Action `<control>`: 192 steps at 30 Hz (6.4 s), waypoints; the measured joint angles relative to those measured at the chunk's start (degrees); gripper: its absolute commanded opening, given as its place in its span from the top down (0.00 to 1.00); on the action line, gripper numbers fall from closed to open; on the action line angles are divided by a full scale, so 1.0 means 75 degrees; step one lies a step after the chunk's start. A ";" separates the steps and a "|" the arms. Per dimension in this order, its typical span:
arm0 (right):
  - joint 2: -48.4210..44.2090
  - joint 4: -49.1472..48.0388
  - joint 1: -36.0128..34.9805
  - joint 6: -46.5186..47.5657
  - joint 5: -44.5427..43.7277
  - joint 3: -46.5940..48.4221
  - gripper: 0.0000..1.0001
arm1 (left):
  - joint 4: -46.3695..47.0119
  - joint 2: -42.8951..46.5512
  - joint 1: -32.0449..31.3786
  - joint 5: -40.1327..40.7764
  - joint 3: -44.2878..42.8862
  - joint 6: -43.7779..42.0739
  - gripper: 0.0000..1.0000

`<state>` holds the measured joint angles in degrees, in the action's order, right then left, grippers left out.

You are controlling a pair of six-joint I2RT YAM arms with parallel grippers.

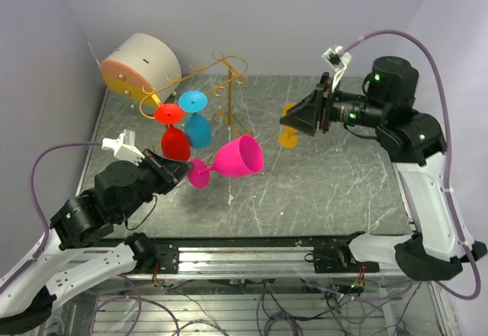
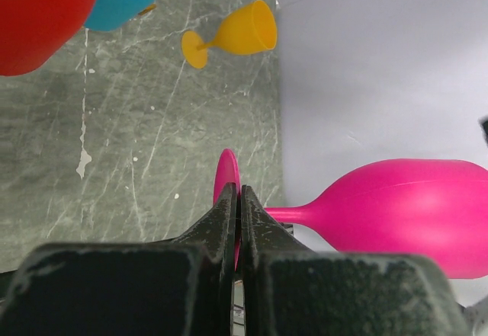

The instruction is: Take the wine glass off the wine glass rack

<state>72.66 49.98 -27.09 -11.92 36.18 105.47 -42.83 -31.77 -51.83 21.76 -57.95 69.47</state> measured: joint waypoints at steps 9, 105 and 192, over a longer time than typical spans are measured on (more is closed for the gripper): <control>-0.0321 -0.0221 -0.0216 0.0003 0.0979 -0.0423 0.55 | 0.0536 -0.0839 -0.0003 -0.0192 -0.0230 -0.0312 0.93; 0.4065 0.1078 0.1961 -0.0720 -0.5954 0.0758 0.55 | -0.1317 0.0487 -0.0003 0.5199 0.0058 -0.3450 0.65; 0.3663 -0.6309 -0.1970 -0.6744 -0.2142 -0.1577 0.94 | -0.1472 0.0784 -0.0003 0.5627 0.0382 -0.3063 0.67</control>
<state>100.14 2.66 -41.87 -62.50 20.12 93.65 -53.87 -25.89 -51.86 63.96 -55.09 46.50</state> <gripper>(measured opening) 0.136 0.331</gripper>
